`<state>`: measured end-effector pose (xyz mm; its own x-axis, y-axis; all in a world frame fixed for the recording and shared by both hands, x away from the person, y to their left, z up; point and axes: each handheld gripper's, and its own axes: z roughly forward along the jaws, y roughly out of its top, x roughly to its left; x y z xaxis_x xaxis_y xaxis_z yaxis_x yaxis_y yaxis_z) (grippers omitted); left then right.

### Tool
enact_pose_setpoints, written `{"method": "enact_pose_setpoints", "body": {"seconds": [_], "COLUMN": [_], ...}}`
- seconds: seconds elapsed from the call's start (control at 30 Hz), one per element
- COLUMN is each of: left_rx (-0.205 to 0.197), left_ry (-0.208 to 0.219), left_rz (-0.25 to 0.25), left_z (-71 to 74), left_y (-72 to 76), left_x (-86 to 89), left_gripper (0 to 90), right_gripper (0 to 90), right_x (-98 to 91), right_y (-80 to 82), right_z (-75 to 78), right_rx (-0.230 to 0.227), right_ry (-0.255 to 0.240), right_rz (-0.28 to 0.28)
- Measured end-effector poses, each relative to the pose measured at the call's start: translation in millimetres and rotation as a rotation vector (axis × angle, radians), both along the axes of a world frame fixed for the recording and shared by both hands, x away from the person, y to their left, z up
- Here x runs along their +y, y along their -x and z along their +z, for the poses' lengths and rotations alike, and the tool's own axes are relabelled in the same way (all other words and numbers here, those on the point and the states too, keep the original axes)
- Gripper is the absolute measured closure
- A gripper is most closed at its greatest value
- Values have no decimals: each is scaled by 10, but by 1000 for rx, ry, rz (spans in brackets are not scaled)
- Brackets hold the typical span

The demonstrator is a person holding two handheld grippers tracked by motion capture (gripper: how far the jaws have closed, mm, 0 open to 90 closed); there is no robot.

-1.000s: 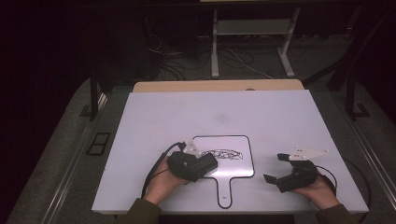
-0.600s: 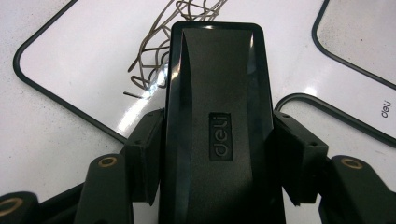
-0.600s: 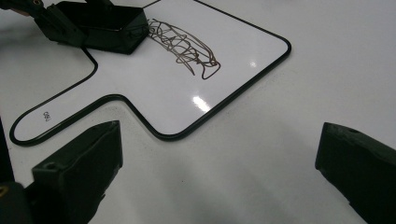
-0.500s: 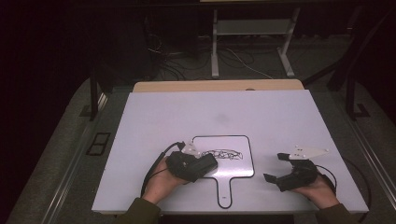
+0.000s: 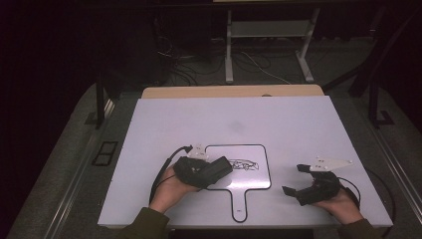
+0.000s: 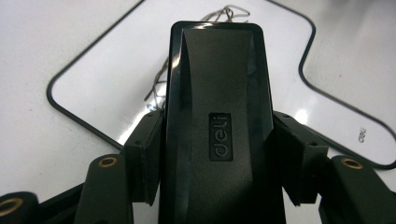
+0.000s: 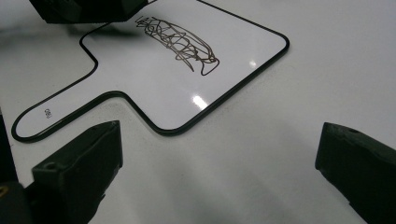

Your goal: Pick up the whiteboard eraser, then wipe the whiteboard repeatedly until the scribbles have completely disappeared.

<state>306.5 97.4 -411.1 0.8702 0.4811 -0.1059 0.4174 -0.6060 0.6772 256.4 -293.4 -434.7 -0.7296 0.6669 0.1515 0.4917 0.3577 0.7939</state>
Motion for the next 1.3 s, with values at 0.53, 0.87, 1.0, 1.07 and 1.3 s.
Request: {"method": "enact_pose_setpoints", "body": {"seconds": [0.53, 0.87, 1.0, 1.07, 1.3], "left_rx": [-12, 12, 15, 20, 9], "left_ry": [-30, -39, -71, -86, -108], "left_rz": [-31, -22, -12, -6, 17], "left_z": [184, 184, 161, 148, 87], "left_y": [-192, -429, -526, -580, -709], "left_x": [-65, -195, -244, -272, -360], "left_gripper": [391, 391, 391, 391, 392], "right_gripper": [0, 0, 0, 0, 0], "right_x": [11, 26, 33, 36, 26], "right_y": [-1, -13, -20, -29, -28], "right_z": [1, -9, -14, -17, -17], "right_rx": [-1, 5, 6, 5, 7], "right_ry": [1, -1, 2, 1, -2], "right_rz": [-1, 1, 6, 8, 6]}}
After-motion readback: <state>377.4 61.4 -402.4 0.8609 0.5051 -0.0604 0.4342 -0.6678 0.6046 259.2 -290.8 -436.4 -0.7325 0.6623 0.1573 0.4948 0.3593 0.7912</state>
